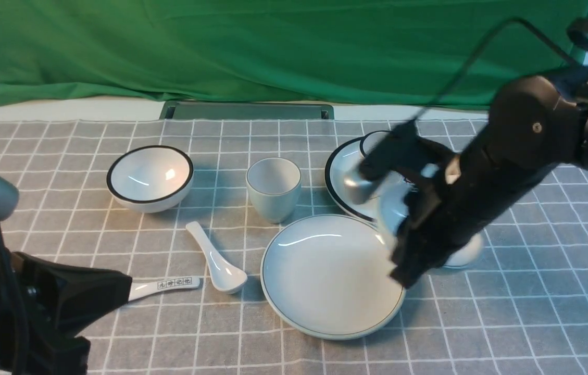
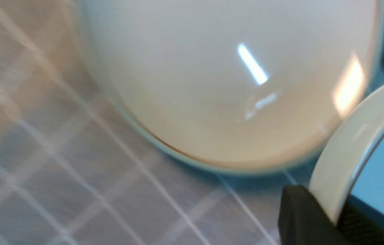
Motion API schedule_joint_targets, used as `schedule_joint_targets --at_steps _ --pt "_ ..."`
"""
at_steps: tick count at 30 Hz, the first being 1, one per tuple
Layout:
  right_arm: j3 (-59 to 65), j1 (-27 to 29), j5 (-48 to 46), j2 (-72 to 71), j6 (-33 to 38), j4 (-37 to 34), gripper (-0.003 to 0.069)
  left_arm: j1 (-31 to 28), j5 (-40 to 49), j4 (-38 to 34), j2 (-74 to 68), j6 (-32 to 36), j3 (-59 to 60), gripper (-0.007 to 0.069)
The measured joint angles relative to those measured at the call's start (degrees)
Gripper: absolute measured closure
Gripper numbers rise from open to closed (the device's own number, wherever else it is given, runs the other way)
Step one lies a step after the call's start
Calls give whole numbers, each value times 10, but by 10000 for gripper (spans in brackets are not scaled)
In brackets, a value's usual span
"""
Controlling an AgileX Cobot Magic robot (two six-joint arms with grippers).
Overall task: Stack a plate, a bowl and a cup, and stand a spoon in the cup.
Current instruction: Use the right arm to put the blue rice bowl into the blue large plate in the middle
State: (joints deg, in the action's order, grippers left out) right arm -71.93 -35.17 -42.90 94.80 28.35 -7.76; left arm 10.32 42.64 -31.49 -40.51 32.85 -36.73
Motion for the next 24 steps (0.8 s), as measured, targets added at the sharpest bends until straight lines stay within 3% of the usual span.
schedule_joint_targets --at_steps 1,6,20,24 --pt "-11 -35 6 -1 -5 -9 585 0 -4 0 0 0 0 607" --pt "-44 -96 16 59 -10 -16 585 0 4 0 0 0 0 607" --pt "-106 -101 -21 158 -48 13 578 0 13 1 0 1 0 607" --pt "-106 -101 -21 158 -54 13 473 0 6 2 0 3 0 607"
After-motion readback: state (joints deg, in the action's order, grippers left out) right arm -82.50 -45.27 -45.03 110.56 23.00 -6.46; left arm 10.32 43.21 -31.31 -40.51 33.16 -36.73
